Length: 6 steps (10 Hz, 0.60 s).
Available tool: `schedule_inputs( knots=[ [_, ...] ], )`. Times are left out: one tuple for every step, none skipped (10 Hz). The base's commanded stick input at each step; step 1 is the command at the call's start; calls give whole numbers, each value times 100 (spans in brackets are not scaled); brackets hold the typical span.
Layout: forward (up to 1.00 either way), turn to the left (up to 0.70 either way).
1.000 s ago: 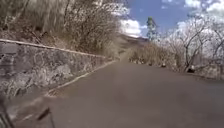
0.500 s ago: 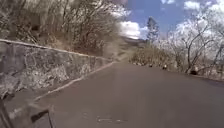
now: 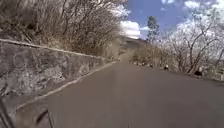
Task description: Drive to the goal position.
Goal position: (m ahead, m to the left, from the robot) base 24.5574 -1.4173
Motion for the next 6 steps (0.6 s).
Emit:
schedule_inputs(
  knots=[
    [70, 0],
    [70, 0],
    [70, 0],
    [70, 0],
    [70, 0],
    [70, 0]
  ],
)
